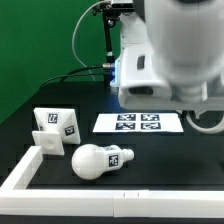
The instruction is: Assemble lamp
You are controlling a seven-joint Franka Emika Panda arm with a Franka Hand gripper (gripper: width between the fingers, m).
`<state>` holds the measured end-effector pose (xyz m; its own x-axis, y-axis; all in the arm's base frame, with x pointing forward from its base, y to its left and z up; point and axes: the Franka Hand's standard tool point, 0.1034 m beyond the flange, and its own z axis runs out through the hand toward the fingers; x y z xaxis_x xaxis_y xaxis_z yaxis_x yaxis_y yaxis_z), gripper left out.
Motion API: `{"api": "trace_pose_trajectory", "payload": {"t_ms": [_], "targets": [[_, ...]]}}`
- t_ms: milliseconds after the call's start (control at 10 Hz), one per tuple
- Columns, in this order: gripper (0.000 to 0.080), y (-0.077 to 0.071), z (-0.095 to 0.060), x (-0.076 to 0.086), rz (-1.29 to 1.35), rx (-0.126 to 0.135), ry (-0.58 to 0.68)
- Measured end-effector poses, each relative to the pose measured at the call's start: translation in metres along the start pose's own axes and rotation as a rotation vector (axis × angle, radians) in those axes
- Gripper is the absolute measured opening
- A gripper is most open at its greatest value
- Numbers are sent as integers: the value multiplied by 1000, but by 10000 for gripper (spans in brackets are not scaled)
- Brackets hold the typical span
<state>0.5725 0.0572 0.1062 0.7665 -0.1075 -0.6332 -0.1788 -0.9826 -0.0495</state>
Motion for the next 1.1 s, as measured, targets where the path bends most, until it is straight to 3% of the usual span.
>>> {"api": "trace_pose_trajectory", "payload": {"t_ms": [200,300,400,500,1000,1100], "targets": [[46,-3,-5,-5,-41,7,203],[46,-1,-11,-18,-93,3,346],[46,5,-10,-35,-140,-21,442],[46,5,-8,-41,-146,-28,517],[46,5,-14,-28,-156,-14,844],[46,3,-11,-39,-192,-36,924]]}}
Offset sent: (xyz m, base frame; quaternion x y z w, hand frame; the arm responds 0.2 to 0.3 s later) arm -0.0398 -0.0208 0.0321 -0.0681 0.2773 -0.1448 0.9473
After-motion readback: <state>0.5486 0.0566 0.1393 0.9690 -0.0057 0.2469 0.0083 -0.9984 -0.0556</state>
